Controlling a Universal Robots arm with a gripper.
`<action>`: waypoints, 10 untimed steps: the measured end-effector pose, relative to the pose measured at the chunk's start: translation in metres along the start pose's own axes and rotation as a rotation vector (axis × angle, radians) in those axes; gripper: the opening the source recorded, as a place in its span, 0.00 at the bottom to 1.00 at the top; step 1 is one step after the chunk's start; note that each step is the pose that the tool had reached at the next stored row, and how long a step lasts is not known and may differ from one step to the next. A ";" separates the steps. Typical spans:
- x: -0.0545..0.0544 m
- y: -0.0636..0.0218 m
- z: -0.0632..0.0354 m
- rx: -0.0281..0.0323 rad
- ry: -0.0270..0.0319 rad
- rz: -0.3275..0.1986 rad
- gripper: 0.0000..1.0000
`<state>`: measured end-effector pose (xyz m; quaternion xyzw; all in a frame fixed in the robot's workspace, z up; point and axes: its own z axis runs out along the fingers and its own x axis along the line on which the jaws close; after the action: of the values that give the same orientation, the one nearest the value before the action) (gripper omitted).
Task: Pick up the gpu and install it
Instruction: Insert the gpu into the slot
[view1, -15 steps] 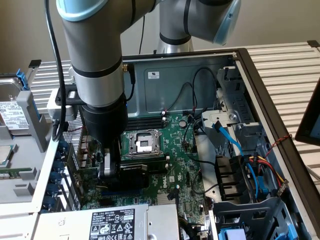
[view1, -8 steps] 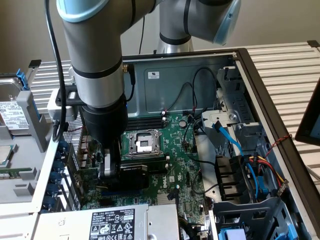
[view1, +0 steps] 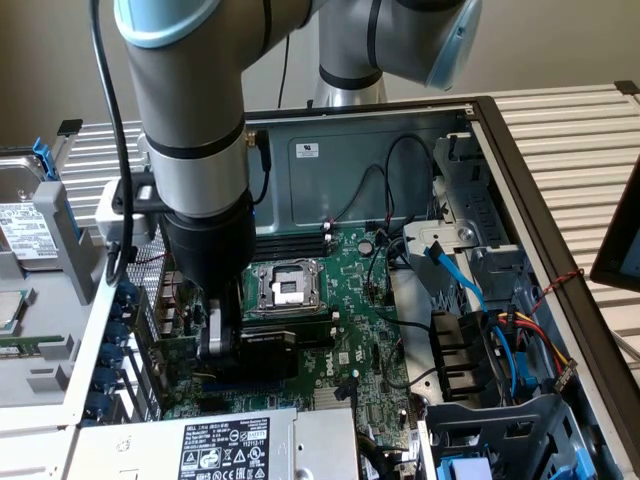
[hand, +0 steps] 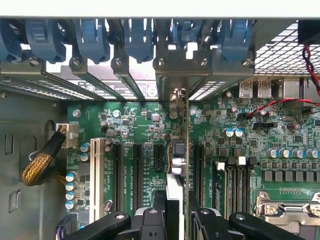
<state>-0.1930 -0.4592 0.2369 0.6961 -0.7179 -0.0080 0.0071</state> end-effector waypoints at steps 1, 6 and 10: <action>0.000 0.0000 0.0002 0.0001 -0.0001 0.000 0.27; 0.000 -0.0001 0.0014 0.0002 0.0002 0.000 0.27; 0.000 -0.0001 0.0016 0.0005 0.0000 -0.001 0.27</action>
<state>-0.1929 -0.4593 0.2353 0.6965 -0.7175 -0.0078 0.0069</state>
